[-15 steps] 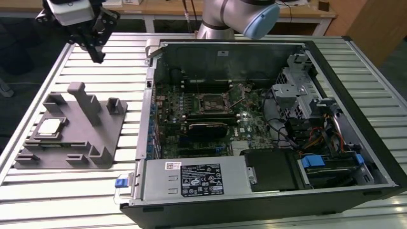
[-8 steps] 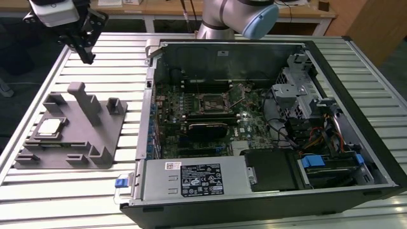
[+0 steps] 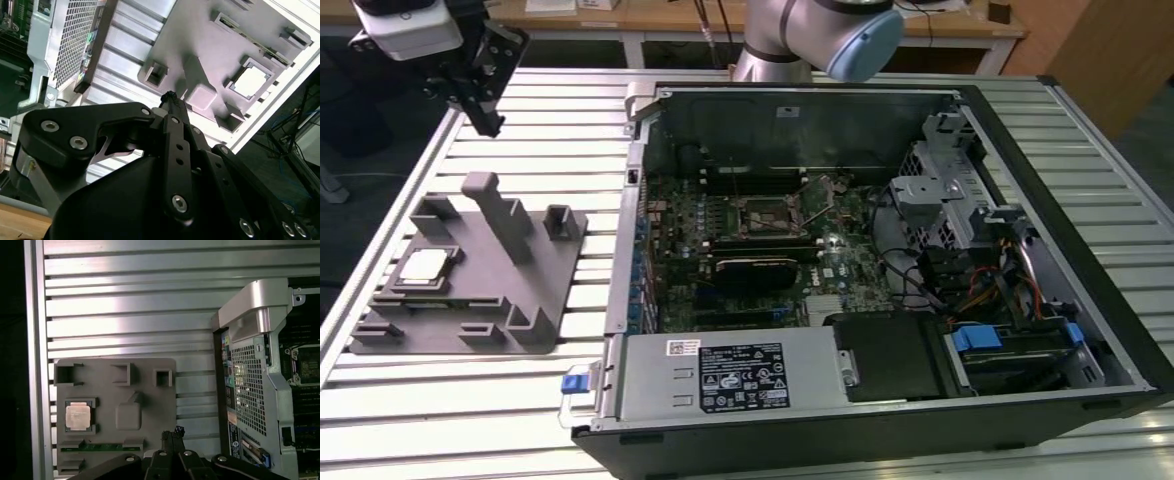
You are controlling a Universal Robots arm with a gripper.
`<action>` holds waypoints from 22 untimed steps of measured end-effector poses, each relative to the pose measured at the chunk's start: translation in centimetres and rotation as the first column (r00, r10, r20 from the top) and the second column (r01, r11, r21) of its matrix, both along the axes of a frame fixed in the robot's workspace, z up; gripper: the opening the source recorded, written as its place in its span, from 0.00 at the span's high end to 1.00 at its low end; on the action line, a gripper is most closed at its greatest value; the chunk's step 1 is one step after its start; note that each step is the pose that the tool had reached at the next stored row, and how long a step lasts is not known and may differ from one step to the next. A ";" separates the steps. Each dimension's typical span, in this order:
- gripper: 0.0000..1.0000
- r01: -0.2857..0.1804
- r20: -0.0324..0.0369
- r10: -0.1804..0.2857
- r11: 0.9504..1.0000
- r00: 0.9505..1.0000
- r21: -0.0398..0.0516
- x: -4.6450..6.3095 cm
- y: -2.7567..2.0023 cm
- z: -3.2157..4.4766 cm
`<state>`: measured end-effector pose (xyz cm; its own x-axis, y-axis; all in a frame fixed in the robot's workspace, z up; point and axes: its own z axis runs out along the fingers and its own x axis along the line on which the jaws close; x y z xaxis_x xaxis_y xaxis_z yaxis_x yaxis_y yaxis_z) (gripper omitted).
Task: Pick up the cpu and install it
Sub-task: 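Reach for the cpu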
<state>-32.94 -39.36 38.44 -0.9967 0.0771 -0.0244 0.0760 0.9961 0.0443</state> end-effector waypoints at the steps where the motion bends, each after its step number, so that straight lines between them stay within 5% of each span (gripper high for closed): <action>1: 0.89 0.000 0.000 0.000 1.000 1.000 0.000 -0.2 0.00 -0.04; 22: 0.89 0.000 0.000 0.000 1.000 1.000 0.000 -3.8 0.00 -0.93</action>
<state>-36.75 -39.35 37.51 -0.9967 0.0772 -0.0245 0.0760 0.9961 0.0443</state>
